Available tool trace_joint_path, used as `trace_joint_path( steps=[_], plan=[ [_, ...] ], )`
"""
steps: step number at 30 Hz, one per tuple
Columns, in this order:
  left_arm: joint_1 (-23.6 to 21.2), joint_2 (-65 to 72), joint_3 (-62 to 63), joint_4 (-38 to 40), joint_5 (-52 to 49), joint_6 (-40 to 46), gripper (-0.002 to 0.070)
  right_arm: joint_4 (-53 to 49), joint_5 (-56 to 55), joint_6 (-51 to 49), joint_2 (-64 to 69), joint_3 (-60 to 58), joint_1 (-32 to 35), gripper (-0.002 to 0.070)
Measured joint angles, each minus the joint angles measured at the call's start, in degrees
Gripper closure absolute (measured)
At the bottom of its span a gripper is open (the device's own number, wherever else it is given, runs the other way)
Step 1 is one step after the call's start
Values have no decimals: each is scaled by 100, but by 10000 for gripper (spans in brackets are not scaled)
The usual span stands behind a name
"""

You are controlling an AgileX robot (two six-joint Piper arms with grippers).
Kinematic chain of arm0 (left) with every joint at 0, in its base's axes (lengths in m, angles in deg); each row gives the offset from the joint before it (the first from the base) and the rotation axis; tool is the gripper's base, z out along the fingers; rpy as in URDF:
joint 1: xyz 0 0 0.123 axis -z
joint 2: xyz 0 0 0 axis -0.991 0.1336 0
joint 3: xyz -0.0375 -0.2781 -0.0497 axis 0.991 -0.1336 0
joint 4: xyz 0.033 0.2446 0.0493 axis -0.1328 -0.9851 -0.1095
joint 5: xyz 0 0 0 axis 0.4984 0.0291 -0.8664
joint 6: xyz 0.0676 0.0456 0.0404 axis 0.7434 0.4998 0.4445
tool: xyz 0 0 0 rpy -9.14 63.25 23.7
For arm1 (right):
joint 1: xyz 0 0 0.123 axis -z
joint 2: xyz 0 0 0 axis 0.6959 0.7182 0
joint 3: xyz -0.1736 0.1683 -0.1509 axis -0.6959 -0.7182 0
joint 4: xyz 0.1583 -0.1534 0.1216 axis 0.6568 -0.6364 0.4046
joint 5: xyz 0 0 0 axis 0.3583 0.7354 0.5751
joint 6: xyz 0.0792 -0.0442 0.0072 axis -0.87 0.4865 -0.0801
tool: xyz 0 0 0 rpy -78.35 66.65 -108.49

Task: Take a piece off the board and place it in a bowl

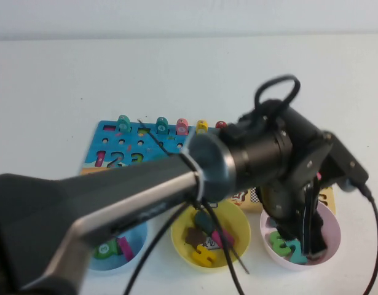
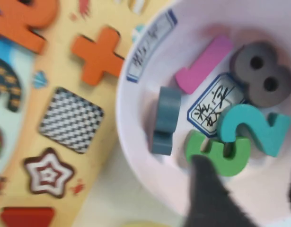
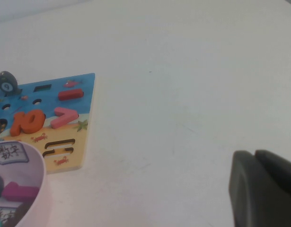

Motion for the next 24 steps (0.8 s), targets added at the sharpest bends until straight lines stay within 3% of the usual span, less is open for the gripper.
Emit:
trace_joint_path(
  steps=[4,7,18,24],
  plan=[
    [0,-721,-40,-151,123,-11,573,0,0,0,0,0,0,694],
    [0,-1362,-333,-298,465,-34,647,0,0,0,0,0,0,694],
    [0,-3676,-2764,-540,1944,-682,676,0,0,0,0,0,0,694],
    [0,-4235,-3133,-505,1388,-1169,677,0,0,0,0,0,0,694]
  ],
)
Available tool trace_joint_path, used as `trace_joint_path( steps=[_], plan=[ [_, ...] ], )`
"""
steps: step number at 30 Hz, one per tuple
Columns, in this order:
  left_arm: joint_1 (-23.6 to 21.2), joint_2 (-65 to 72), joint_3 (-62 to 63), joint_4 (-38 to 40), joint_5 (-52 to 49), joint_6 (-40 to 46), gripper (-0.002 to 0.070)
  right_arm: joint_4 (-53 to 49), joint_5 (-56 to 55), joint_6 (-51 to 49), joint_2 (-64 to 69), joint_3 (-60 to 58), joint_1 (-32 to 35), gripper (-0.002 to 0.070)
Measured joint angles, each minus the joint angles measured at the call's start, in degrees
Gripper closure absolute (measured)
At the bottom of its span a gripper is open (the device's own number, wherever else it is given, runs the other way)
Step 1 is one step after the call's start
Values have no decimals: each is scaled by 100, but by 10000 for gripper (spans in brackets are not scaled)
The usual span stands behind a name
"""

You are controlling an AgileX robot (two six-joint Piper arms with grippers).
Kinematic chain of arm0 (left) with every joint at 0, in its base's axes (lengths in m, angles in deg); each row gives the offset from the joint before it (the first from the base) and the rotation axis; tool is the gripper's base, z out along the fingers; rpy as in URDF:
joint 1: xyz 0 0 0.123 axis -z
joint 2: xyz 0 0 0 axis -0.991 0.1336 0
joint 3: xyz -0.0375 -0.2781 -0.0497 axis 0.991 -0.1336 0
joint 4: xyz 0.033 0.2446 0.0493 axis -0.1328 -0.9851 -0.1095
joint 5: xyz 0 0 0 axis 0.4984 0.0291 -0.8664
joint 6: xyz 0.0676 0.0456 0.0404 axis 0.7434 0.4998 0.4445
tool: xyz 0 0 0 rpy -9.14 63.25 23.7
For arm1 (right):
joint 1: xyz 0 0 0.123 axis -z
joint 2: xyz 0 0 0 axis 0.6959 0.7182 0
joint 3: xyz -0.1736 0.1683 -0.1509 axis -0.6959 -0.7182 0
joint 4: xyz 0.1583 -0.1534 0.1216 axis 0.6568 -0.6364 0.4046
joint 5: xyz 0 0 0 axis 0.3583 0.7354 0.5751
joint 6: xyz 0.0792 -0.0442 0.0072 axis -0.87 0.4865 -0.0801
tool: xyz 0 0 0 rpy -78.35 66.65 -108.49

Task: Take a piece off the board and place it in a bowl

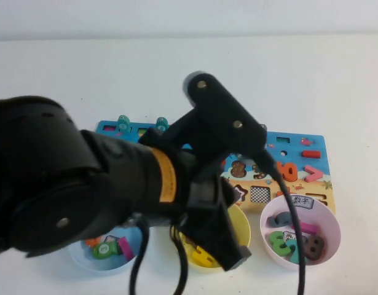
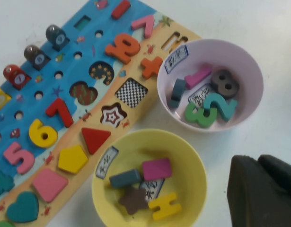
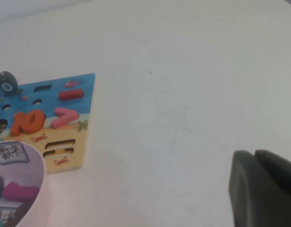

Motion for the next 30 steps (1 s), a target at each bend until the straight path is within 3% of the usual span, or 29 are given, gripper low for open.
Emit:
trace_joint_path(
  steps=[11,15,18,21,30],
  plan=[
    [0,-951,-316,-425,-535,-367,677,0,0,0,0,0,0,694],
    [0,-1378,-841,-850,-198,-786,678,0,0,0,0,0,0,694],
    [-32,-1744,-1603,-1366,658,-1275,678,0,0,0,0,0,0,694],
    [-384,-2139,-2425,-1530,1593,-1588,678,0,0,0,0,0,0,694],
    [-2251,-3671,-4769,-1245,3990,-1561,678,0,0,0,0,0,0,694]
  ],
)
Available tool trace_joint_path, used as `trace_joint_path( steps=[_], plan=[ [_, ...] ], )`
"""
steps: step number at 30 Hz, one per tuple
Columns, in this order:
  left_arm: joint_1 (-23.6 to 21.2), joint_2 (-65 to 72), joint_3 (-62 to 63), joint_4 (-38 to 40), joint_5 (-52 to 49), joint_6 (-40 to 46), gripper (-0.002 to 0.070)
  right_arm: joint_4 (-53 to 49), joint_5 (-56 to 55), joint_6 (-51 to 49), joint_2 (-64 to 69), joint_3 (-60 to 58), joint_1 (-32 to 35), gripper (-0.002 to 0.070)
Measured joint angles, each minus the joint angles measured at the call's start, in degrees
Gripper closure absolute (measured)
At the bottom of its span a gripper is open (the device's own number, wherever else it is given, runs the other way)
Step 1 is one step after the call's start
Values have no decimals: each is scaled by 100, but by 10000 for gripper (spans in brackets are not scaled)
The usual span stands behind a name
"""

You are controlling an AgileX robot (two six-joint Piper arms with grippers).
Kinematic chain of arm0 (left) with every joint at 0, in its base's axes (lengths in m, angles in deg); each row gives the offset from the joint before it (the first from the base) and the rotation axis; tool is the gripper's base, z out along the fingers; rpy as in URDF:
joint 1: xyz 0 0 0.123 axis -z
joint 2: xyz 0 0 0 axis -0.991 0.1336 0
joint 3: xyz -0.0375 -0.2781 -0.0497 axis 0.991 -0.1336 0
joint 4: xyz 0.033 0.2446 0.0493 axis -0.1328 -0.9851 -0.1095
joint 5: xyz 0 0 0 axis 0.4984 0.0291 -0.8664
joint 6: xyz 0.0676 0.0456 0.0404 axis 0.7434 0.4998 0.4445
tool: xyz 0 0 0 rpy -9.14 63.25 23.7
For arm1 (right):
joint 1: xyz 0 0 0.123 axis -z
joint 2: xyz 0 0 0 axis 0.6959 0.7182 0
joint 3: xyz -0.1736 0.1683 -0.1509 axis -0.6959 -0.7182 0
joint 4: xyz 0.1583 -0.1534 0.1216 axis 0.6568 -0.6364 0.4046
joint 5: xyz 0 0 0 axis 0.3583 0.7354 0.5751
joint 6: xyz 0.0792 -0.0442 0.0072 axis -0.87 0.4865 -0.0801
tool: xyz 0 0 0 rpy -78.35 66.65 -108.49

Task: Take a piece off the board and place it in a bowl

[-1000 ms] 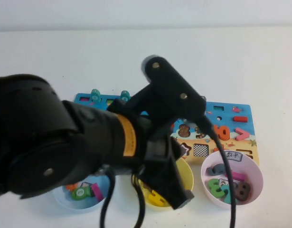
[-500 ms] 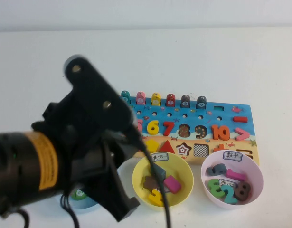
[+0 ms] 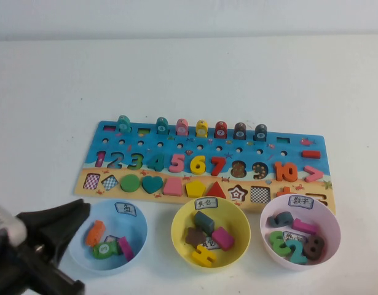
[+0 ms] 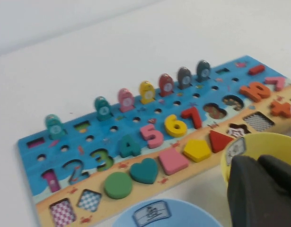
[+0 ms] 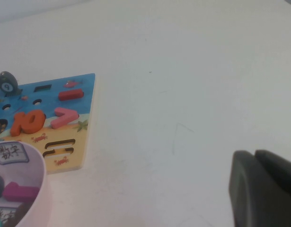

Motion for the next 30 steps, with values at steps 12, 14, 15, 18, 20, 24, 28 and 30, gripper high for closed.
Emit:
trace_joint_path(
  steps=[12,14,15,18,20,24,28,30],
  plan=[
    [-2542,-2826,-1732,771,516,1120,678,0,0,0,0,0,0,694],
    [-2985,-3326,-1913,873,408,1300,678,0,0,0,0,0,0,694],
    [-3165,-3546,-1971,893,341,1356,678,0,0,0,0,0,0,694],
    [-3779,-3793,-2044,949,34,1457,678,0,0,0,8,0,0,694],
    [-4150,-3814,-2044,976,-172,1480,678,0,0,0,8,0,0,694],
    [-4487,-3814,-2047,1077,-595,1678,678,0,0,0,8,0,0,694],
    [-4355,-3814,-2047,1274,-1041,2064,678,0,0,0,8,0,0,694],
    [-4212,-3814,-2047,1399,-1283,2269,678,0,0,0,8,0,0,694]
  ],
)
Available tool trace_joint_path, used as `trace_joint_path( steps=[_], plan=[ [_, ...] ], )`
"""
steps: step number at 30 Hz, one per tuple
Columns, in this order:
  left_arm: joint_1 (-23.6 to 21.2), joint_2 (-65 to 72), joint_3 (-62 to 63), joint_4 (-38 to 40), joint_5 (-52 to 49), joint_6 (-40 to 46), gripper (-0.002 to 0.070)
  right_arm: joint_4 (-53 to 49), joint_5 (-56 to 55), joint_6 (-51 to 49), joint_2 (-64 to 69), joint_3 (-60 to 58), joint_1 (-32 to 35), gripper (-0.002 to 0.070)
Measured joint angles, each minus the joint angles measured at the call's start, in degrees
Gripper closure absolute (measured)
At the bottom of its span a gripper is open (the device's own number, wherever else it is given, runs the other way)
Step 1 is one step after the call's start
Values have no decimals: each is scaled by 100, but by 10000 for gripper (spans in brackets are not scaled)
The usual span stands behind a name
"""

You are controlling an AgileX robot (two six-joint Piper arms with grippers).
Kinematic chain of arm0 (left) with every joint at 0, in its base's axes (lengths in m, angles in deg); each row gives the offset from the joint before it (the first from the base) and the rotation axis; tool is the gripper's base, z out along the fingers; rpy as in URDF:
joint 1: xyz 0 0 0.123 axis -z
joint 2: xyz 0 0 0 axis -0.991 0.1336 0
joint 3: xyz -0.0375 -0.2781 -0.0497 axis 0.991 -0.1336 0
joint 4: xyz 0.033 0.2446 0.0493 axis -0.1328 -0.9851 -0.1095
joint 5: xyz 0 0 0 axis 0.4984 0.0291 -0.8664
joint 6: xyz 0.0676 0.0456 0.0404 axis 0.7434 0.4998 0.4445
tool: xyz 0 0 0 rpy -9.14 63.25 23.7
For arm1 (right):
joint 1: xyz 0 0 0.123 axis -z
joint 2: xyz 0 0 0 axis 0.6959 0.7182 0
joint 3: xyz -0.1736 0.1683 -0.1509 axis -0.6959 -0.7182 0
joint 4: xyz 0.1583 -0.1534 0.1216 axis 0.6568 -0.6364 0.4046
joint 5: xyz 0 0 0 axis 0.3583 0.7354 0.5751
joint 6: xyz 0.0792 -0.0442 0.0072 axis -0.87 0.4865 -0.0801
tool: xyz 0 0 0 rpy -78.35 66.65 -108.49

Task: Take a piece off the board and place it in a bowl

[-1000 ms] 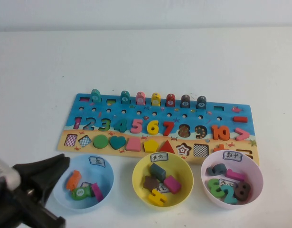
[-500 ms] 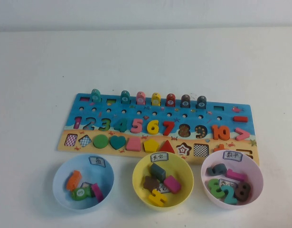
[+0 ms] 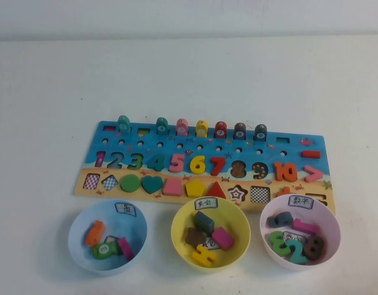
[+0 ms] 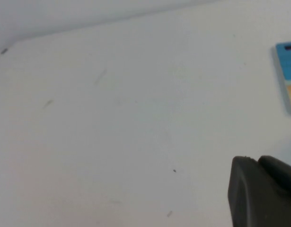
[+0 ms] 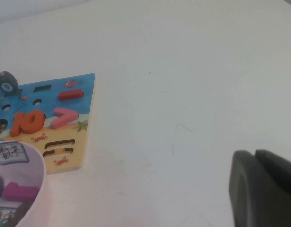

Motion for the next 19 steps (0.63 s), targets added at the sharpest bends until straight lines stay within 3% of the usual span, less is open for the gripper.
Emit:
trace_joint_path(
  steps=[8,19],
  plan=[
    [612,0,-9,221,-542,306,678,0,0,0,0,0,0,694],
    [623,0,-9,254,-556,326,678,0,0,0,0,0,0,694]
  ],
)
